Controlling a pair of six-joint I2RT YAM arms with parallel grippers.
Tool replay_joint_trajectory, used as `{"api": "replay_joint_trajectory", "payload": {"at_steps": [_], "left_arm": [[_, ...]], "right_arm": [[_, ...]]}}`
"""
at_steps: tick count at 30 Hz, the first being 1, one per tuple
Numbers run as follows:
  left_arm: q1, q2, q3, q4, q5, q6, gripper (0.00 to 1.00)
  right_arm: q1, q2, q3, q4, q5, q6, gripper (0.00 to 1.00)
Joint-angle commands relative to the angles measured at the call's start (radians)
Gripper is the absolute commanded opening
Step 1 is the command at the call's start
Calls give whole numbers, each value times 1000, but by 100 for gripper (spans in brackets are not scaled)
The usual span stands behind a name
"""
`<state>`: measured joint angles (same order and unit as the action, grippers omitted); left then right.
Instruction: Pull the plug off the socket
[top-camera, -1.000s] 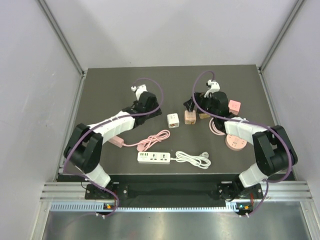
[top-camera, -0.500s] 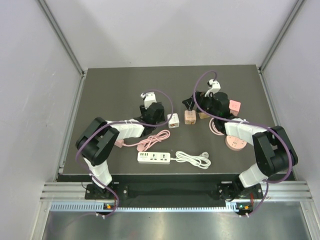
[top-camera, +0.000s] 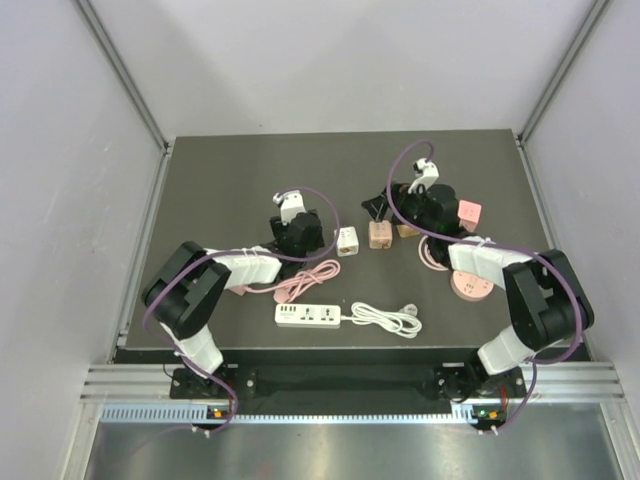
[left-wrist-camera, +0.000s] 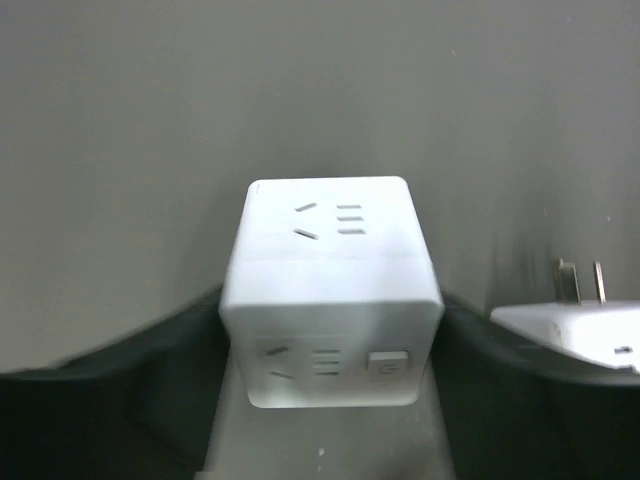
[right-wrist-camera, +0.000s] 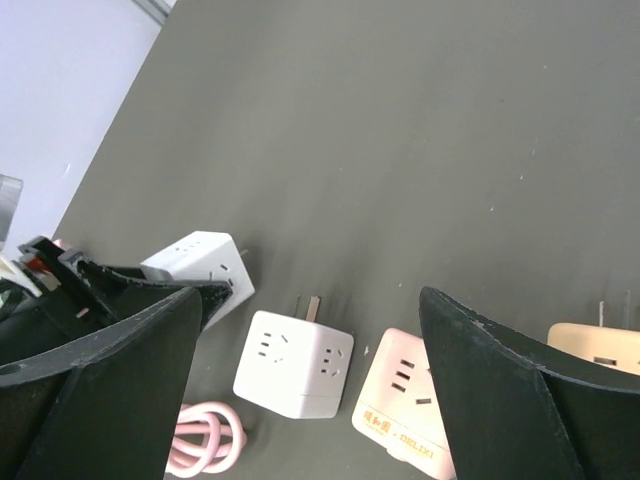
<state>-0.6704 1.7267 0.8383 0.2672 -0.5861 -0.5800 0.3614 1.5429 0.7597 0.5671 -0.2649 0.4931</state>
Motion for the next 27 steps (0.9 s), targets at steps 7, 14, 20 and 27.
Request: {"api": "replay_joint_trajectory", "payload": {"at_steps": [7,14,20,27], "left_arm": [[0,-101,-2,-32,101,-23,98],[20,-272,-5,-191,31,-60,98],[117,-570,1,-517,-18,-101,98],[353,-867,57,-905,126,-84,98]], "right_arm": [[-7,36,30,62,-53,22,89],[17,49,55,28,-46,-1,89],[88,78,145,-62,-14,-74,89],[332,166,348,-225,99,-270,91]]}}
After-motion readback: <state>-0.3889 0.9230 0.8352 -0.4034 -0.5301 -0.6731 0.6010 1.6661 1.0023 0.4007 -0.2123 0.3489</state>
